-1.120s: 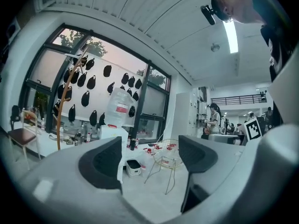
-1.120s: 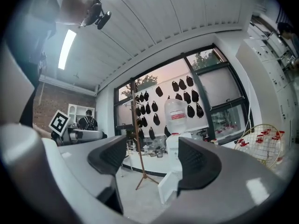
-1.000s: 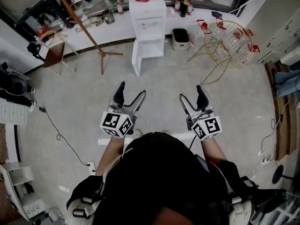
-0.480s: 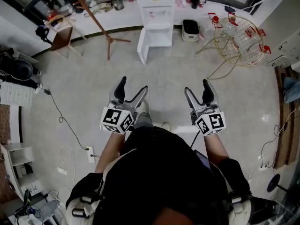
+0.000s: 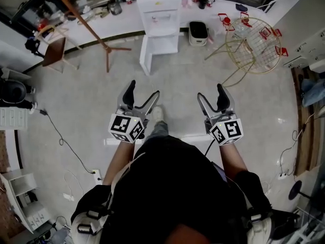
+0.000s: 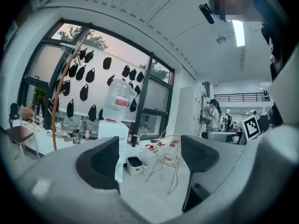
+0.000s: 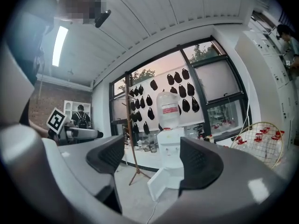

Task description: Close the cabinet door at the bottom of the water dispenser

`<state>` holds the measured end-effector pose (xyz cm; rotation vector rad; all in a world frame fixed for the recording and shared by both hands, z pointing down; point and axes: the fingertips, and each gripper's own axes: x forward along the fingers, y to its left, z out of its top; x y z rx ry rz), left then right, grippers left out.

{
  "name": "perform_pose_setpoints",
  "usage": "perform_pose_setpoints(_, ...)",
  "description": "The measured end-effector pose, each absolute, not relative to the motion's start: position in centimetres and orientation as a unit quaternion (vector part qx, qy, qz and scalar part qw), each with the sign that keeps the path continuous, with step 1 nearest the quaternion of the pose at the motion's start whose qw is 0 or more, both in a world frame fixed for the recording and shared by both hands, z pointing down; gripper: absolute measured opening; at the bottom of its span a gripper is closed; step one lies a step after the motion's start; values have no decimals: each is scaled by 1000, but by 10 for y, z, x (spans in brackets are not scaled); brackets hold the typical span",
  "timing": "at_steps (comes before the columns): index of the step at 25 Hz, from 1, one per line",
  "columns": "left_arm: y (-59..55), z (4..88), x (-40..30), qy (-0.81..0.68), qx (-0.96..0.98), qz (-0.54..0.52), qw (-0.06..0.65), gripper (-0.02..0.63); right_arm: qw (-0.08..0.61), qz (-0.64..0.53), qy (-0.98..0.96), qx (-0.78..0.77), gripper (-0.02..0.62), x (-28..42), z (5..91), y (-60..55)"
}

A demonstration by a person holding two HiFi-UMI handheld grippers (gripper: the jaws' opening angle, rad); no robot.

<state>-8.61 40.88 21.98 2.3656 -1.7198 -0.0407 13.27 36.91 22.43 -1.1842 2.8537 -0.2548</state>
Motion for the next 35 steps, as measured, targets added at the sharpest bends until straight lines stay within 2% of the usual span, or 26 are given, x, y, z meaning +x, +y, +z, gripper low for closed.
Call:
perform_pose_setpoints(8,308,211,-124,-560,821,-10,109,405,21,-79,908,-410,350,93,211,280)
perform_pose_setpoints(19,237,233,-198,-557,821,-14,122,405,12,-78,909,-409,350,13,217,207)
perform_pose_setpoints(35,174,275,-211,-556,816,12,159,405,-38,-120,902,-413,350,2,264,145)
